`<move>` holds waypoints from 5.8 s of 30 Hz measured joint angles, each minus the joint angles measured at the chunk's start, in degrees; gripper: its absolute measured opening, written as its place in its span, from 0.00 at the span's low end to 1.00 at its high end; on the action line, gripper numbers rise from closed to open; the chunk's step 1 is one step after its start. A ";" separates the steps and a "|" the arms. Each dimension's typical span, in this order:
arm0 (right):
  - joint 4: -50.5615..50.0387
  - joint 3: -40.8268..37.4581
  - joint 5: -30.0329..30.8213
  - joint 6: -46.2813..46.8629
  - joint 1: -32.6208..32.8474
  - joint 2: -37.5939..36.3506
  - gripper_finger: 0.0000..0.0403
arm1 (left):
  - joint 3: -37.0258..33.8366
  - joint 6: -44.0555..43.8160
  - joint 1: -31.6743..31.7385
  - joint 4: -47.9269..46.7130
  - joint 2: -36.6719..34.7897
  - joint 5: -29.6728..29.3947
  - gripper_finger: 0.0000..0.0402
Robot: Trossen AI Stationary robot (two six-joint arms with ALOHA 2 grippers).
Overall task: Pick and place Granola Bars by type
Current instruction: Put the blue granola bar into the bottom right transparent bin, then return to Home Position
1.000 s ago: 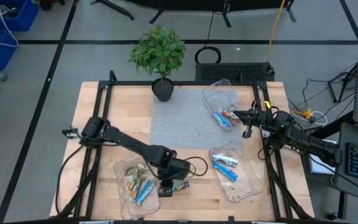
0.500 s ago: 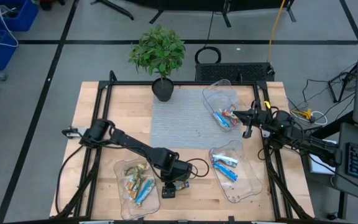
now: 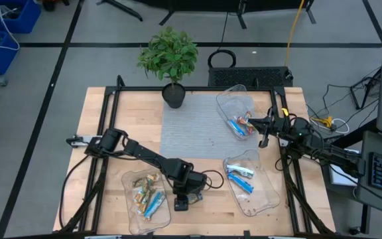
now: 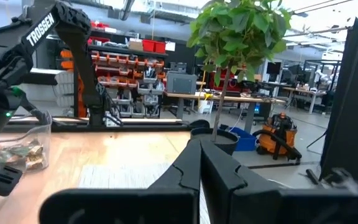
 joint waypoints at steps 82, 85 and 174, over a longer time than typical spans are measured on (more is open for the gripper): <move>0.98 0.00 0.24 -0.26 0.00 1.51 0.00 | 16.85 18.77 14.53 47.10 9.27 6.85 0.51; 0.98 0.00 0.24 -0.24 -0.02 1.51 0.00 | 16.85 18.55 14.53 44.94 9.27 6.49 0.52; -7.80 8.11 -10.53 7.63 0.04 -0.02 0.00 | -87.37 23.33 30.16 65.16 -100.76 -23.12 0.99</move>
